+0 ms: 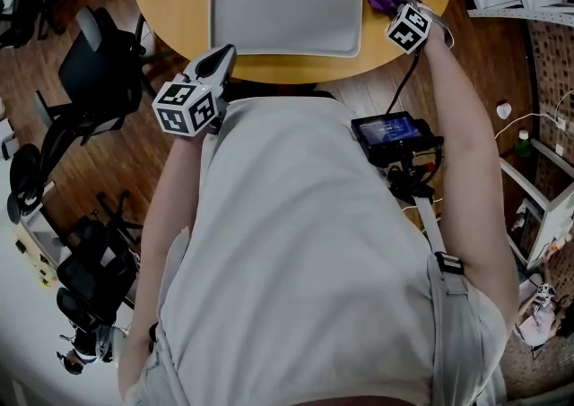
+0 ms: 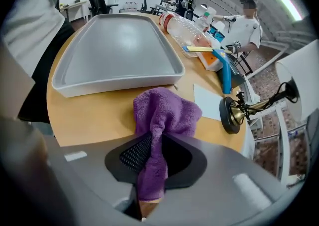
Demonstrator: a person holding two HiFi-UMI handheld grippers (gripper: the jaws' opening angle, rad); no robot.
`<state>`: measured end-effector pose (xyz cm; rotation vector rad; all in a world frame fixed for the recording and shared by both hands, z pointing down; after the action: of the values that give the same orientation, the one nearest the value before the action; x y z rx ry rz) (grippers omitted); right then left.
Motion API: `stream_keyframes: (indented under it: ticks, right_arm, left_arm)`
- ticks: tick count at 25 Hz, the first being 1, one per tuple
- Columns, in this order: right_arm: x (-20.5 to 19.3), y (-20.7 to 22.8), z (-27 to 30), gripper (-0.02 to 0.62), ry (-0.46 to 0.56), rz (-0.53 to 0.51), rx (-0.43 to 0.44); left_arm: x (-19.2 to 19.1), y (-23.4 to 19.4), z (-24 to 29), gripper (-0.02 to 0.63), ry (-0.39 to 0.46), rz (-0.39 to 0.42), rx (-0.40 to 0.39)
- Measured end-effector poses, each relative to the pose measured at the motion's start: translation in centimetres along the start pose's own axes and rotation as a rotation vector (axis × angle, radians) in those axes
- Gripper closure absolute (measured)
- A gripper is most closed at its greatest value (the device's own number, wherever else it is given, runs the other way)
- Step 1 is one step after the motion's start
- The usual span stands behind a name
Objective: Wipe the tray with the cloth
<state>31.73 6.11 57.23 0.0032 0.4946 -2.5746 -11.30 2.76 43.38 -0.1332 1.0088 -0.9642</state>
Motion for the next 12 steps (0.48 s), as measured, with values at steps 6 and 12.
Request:
stream_keyframes:
  ticks: [6, 12]
  right_arm:
    - [0.9, 3.4, -7.0, 0.505, 0.24, 0.202, -0.097]
    - [7.1, 4.1, -19.8, 0.592, 0.822, 0.454, -0.012]
  left_arm:
    - [2.6, -1.8, 0.1, 0.606, 0.067, 0.002, -0.036]
    - [5.7, -0.3, 0.0, 0.606, 0.127, 0.05, -0.123]
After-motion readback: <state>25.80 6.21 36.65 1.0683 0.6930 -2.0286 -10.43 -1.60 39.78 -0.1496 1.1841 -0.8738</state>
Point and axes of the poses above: the fingertips, and each gripper's own axes: z forward along the fingers, y to its right, x out of its top, the point moved 8 cm from there along -z, backward along the fingers, and after that the axes turned 11 degrees about -z, right-handed, at the moved point
